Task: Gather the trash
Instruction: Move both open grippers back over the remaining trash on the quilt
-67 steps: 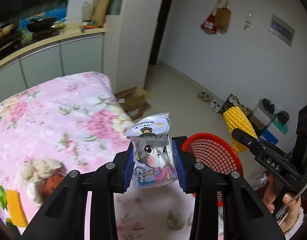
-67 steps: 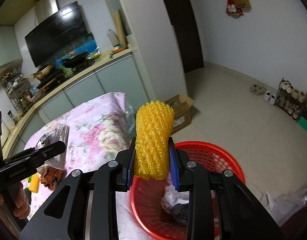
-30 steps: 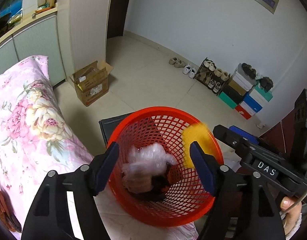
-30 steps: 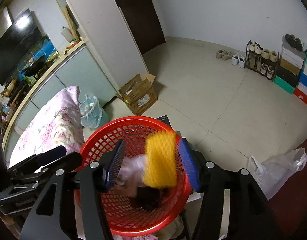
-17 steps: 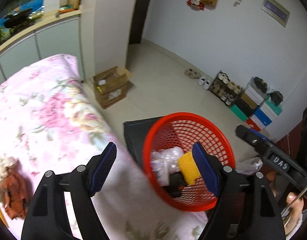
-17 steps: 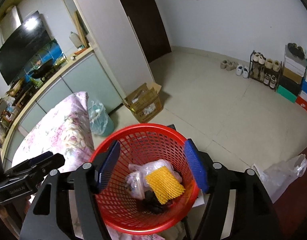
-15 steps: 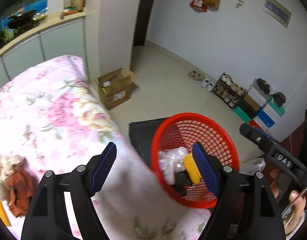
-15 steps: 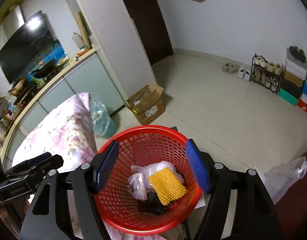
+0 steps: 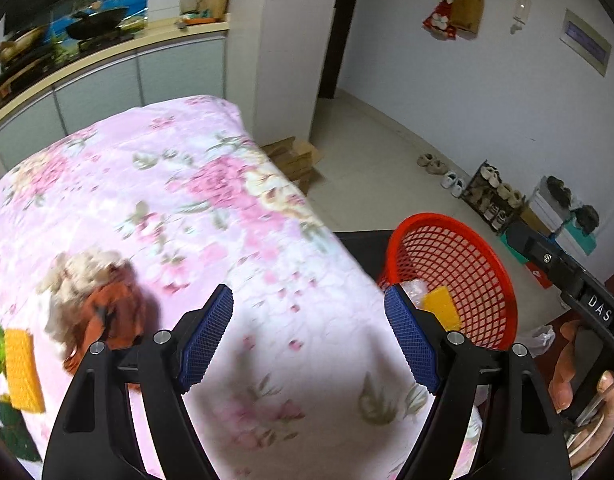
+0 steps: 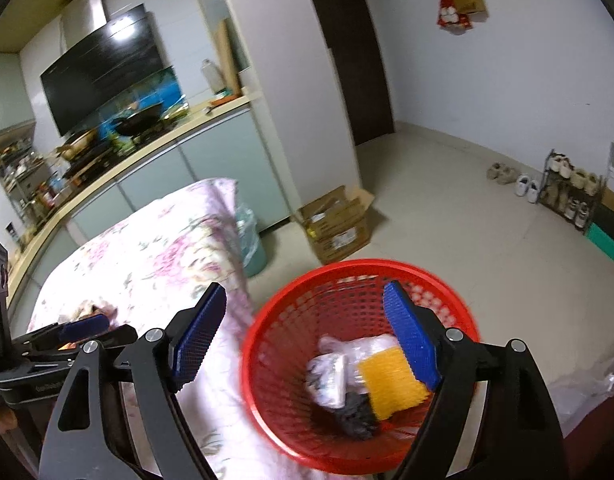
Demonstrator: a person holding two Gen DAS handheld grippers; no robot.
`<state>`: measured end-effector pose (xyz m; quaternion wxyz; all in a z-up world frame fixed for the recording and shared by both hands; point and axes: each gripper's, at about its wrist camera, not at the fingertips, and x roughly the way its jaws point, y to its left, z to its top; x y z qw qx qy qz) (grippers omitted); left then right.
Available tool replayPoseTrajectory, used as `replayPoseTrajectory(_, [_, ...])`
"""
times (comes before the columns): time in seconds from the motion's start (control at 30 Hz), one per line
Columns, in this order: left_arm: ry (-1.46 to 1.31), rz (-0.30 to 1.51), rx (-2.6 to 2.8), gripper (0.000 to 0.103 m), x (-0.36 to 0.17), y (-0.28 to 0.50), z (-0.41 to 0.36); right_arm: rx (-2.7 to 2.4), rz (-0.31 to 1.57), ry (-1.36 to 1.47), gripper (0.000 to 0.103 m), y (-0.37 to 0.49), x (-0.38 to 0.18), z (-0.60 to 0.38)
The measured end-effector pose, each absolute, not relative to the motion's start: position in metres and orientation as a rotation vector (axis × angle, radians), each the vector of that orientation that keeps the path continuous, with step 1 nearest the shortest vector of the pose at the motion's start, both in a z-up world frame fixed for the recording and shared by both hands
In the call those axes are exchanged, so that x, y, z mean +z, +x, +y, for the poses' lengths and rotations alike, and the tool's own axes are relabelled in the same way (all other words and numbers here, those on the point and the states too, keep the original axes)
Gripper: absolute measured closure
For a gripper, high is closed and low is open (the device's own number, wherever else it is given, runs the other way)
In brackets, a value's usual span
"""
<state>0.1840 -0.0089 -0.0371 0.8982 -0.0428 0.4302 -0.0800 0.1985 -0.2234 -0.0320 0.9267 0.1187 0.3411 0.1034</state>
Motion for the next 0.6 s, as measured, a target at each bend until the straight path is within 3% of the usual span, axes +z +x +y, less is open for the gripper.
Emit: replayPoseTrajectory(0.6, [-0.208, 0.867, 0.056, 0.027, -0.041, 0.127, 0.100, 0.418, 0.789, 0.188, 0.024, 0.197, -0.038, -0.133])
